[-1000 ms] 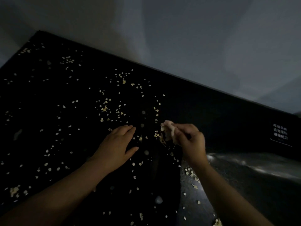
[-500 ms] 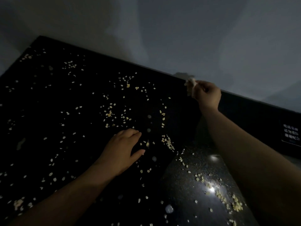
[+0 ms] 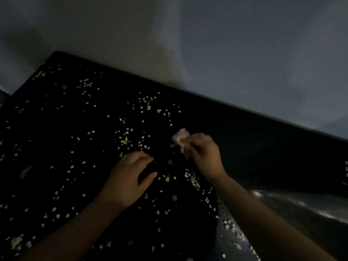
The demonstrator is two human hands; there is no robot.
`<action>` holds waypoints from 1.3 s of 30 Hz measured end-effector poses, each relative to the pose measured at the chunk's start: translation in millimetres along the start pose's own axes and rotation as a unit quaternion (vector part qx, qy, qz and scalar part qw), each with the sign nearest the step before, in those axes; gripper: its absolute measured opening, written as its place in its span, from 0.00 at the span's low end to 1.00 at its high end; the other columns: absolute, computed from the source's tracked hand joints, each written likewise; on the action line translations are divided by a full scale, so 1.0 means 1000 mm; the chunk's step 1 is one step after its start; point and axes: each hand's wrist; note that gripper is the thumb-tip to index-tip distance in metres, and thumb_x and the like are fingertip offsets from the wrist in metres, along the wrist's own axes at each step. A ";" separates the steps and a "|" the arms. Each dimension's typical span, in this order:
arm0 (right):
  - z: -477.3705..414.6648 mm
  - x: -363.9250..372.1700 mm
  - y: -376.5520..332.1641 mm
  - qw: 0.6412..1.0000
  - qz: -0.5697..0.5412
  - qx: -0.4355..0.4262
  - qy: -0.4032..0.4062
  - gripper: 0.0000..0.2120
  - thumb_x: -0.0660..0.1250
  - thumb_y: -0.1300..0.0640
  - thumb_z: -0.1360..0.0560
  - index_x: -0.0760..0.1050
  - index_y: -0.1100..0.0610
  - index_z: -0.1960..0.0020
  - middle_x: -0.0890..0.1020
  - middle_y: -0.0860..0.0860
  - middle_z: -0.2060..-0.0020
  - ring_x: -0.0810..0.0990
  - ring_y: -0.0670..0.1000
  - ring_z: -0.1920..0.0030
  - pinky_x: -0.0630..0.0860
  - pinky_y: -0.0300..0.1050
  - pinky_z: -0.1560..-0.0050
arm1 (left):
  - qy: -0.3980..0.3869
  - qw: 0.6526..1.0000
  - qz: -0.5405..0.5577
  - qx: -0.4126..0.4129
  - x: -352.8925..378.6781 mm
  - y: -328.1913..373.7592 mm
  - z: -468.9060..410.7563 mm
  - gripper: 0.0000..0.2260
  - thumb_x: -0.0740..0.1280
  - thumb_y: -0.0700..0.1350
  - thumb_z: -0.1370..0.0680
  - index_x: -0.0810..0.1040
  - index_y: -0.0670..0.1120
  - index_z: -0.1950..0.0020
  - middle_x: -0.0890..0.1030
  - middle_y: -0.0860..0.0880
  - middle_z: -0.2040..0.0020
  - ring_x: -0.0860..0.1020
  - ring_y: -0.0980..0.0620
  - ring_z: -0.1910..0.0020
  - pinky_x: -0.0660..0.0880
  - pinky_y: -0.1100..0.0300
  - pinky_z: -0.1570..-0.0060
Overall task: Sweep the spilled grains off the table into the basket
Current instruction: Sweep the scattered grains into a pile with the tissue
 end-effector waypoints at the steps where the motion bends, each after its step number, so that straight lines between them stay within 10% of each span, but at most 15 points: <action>1: 0.016 0.001 -0.005 0.999 -0.023 0.008 -0.025 0.09 0.67 0.57 0.26 0.83 0.50 0.49 0.81 0.43 0.53 0.77 0.47 0.49 0.74 0.44 0.47 | 0.006 1.000 -0.005 -0.009 -0.003 -0.002 0.000 0.27 0.56 0.62 0.26 0.77 0.46 0.37 0.74 0.55 0.41 0.68 0.59 0.41 0.65 0.64 0.41; 10: -0.033 -0.032 -0.037 0.993 -0.073 0.048 0.074 0.11 0.69 0.61 0.25 0.79 0.44 0.56 0.80 0.43 0.59 0.79 0.40 0.57 0.76 0.37 0.53 | -0.021 0.997 -0.060 -0.048 -0.020 -0.039 -0.015 0.43 0.56 0.71 0.32 0.61 0.46 0.25 0.58 0.52 0.24 0.54 0.52 0.27 0.54 0.58 0.30; 15: -0.126 -0.035 0.013 0.969 -0.009 0.156 0.189 0.06 0.67 0.61 0.24 0.82 0.59 0.50 0.82 0.56 0.51 0.82 0.51 0.57 0.80 0.50 0.51 | -0.051 0.993 -0.088 -0.065 -0.029 -0.059 -0.023 0.50 0.49 0.76 0.37 0.48 0.48 0.22 0.47 0.52 0.22 0.43 0.55 0.25 0.43 0.59 0.28; 29: -0.014 0.012 -0.040 0.996 -0.046 0.040 -0.070 0.11 0.67 0.64 0.25 0.82 0.51 0.49 0.79 0.51 0.51 0.78 0.45 0.50 0.77 0.43 0.46 | -0.072 0.994 -0.066 -0.052 -0.028 -0.083 -0.026 0.58 0.49 0.83 0.44 0.46 0.51 0.22 0.39 0.59 0.23 0.35 0.60 0.26 0.41 0.57 0.27; 35: -0.090 -0.014 -0.036 0.982 -0.044 0.099 0.155 0.07 0.68 0.59 0.23 0.82 0.59 0.58 0.82 0.49 0.60 0.82 0.44 0.58 0.77 0.37 0.55 | -0.058 0.996 -0.045 -0.053 -0.026 -0.085 -0.025 0.57 0.51 0.83 0.44 0.49 0.52 0.22 0.43 0.60 0.23 0.39 0.58 0.25 0.46 0.54 0.26; 39: -0.139 -0.012 0.020 0.943 0.040 0.200 0.263 0.10 0.65 0.59 0.24 0.81 0.58 0.45 0.81 0.57 0.48 0.80 0.56 0.49 0.77 0.51 0.43 | -0.063 0.996 -0.048 -0.051 -0.026 -0.086 -0.026 0.56 0.53 0.82 0.43 0.48 0.53 0.22 0.41 0.60 0.23 0.37 0.60 0.26 0.45 0.54 0.25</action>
Point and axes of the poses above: each hand's wrist, its own z-axis away from the middle knuckle, its own x-axis out of the palm, y = z × x
